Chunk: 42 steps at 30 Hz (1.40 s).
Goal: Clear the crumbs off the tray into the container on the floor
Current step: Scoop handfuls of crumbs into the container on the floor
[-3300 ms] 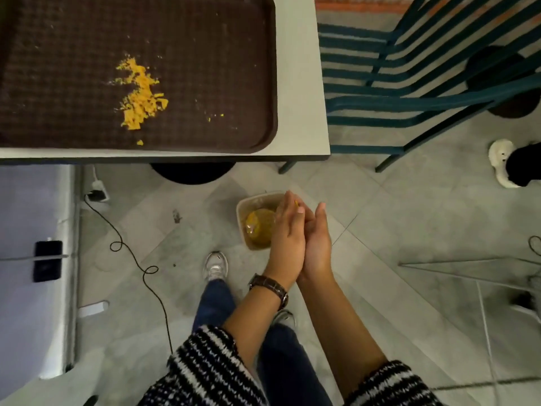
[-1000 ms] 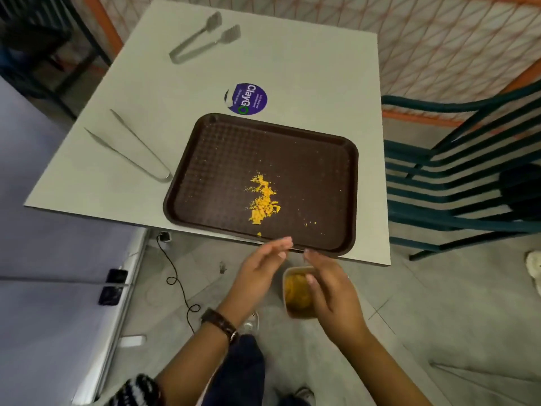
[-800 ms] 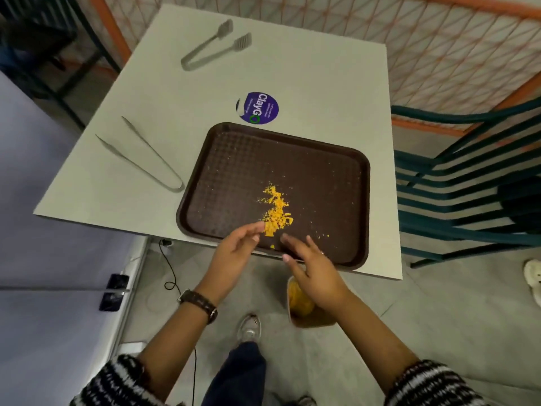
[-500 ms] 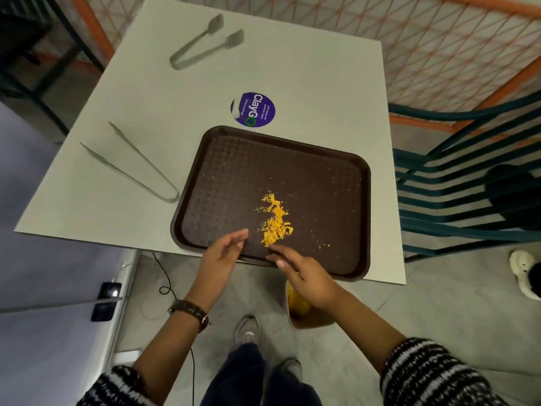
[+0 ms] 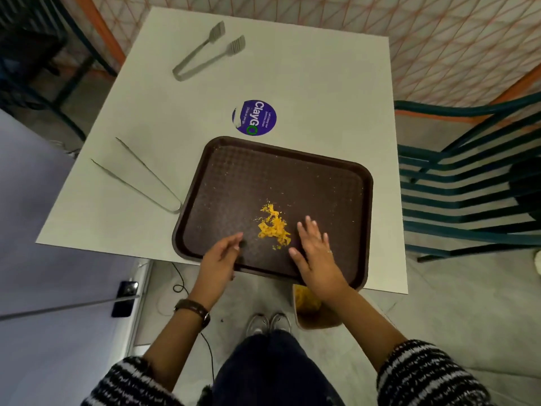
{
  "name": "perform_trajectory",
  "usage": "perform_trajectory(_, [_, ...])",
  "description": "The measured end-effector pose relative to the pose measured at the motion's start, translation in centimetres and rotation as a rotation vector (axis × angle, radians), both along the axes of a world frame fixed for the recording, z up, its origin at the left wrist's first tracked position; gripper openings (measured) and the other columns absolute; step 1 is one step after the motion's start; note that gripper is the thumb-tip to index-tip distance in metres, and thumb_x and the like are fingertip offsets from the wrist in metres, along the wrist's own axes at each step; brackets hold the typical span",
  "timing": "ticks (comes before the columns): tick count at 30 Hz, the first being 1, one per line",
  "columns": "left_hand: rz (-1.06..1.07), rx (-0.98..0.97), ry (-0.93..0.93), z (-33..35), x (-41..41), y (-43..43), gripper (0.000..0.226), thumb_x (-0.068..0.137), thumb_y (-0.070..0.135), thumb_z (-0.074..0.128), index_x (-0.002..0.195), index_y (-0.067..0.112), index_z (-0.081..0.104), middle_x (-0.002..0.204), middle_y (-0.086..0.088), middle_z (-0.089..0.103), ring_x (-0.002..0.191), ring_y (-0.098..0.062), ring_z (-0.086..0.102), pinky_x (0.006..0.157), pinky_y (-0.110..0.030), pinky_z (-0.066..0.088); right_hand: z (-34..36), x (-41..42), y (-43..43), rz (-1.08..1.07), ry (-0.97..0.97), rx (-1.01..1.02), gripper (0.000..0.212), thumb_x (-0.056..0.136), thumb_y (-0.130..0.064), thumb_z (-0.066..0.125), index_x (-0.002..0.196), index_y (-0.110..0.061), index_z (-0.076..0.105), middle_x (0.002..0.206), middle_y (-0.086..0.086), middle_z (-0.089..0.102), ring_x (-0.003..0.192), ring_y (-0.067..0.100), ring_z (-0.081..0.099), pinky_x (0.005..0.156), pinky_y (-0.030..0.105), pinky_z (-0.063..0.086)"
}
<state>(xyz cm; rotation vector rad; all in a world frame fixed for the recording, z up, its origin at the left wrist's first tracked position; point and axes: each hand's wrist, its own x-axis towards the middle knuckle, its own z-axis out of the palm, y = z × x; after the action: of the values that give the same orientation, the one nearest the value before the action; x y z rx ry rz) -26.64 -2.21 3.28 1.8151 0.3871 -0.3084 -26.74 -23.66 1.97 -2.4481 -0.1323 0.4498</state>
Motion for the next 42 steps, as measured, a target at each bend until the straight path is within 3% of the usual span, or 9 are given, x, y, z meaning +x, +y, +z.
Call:
perform_trajectory(3, [-0.041, 0.099, -0.031, -0.2, 0.8, -0.5, 0.039, 0.094, 0.010, 0.048, 0.132, 0.019, 0.049, 0.135, -0.002, 0.050, 0.111, -0.007, 0.052, 0.083, -0.002, 0.041, -0.8, -1.4, -0.4, -0.380, 0.204, -0.267, 0.080, 0.091, -0.060, 0.018, 0.149, -0.012, -0.007, 0.158, 0.012, -0.013, 0.146, 0.024, -0.016, 0.116, 0.041, -0.012])
perform_trajectory(6, [-0.125, 0.259, -0.066, -1.1, 2.1, -0.9, 0.052, 0.093, 0.014, 0.050, 0.142, 0.018, 0.033, 0.153, -0.006, 0.027, 0.144, -0.021, 0.018, 0.116, -0.030, 0.008, -1.3, -1.9, 1.5, -0.453, 0.214, -0.296, 0.093, 0.080, -0.072, -0.002, 0.147, -0.009, -0.015, 0.156, 0.019, -0.016, 0.144, 0.029, -0.020, 0.115, 0.046, -0.012])
perform_trajectory(10, [-0.192, 0.285, -0.095, -2.2, 2.5, -1.5, 0.062, 0.094, 0.017, 0.048, 0.147, 0.016, 0.016, 0.158, -0.003, 0.007, 0.146, -0.016, -0.002, 0.118, -0.034, -0.006, -2.0, -0.9, 6.0, -0.355, 0.144, -0.212, 0.100, 0.062, -0.077, -0.025, 0.138, -0.012, -0.028, 0.154, 0.015, -0.025, 0.136, 0.022, -0.032, 0.111, 0.041, -0.021])
perform_trajectory(17, [-0.198, 0.176, -0.099, -2.5, 2.0, -0.7, 0.057, 0.096, 0.008, 0.040, 0.147, 0.021, 0.017, 0.158, 0.003, 0.009, 0.145, -0.006, 0.000, 0.114, -0.022, -0.003, -1.2, 1.5, 8.2, -0.319, 0.021, 0.206, 0.083, 0.088, -0.063, 0.019, 0.148, -0.013, -0.009, 0.155, -0.007, -0.017, 0.141, 0.006, -0.022, 0.116, 0.027, -0.016])
perform_trajectory(20, [-0.215, 0.198, -0.118, -2.3, 3.1, 0.0, 0.056, 0.097, 0.009, 0.040, 0.147, 0.020, 0.018, 0.158, 0.004, 0.011, 0.145, -0.008, 0.001, 0.115, -0.024, -0.002, -1.3, 2.7, 4.1, -0.463, -0.088, 0.151, 0.070, 0.095, -0.051, 0.026, 0.150, -0.013, 0.006, 0.159, -0.005, -0.002, 0.143, 0.005, -0.012, 0.114, 0.020, -0.016])
perform_trajectory(24, [-0.337, 0.282, -0.148, -2.8, 5.4, -0.2, 0.056, 0.098, 0.019, 0.037, 0.148, 0.022, 0.013, 0.158, 0.005, 0.008, 0.145, -0.009, -0.004, 0.114, -0.025, -0.009, -3.0, 6.3, -1.0, -0.544, -0.108, -0.019, 0.063, 0.098, -0.041, 0.032, 0.149, -0.009, 0.016, 0.159, 0.006, 0.011, 0.147, 0.017, -0.001, 0.119, 0.039, -0.008])
perform_trajectory(31, [-0.356, 0.312, -0.146, -4.3, 7.0, -0.2, 0.058, 0.098, 0.028, 0.033, 0.149, 0.020, 0.006, 0.159, 0.004, 0.002, 0.145, -0.012, -0.009, 0.111, -0.021, -0.013, -4.3, 11.5, 0.7, -0.239, -0.130, -0.232, 0.070, 0.095, -0.051, 0.027, 0.149, -0.007, 0.015, 0.159, 0.011, 0.008, 0.147, 0.023, -0.001, 0.118, 0.042, -0.008])
perform_trajectory(37, [-0.368, 0.307, -0.171, -5.1, 6.6, 0.2, 0.062, 0.094, 0.034, 0.027, 0.149, 0.017, 0.005, 0.156, 0.009, 0.001, 0.140, 0.001, -0.012, 0.106, -0.006, -0.021, -3.1, 7.4, 5.2, 0.155, -0.075, 0.133, 0.064, 0.096, -0.046, 0.029, 0.147, -0.007, 0.024, 0.156, 0.009, 0.023, 0.146, 0.014, 0.012, 0.120, 0.030, -0.001])
perform_trajectory(42, [-0.360, 0.263, -0.158, -4.9, 6.5, 0.6, 0.063, 0.094, 0.036, 0.027, 0.149, 0.020, 0.003, 0.158, 0.006, -0.003, 0.143, -0.005, -0.013, 0.103, -0.002, -0.022, -2.2, 8.1, 1.6, -0.142, -0.220, 0.205, 0.052, 0.096, -0.035, 0.031, 0.139, -0.009, 0.041, 0.151, 0.006, 0.032, 0.144, 0.015, 0.020, 0.120, 0.028, 0.002])
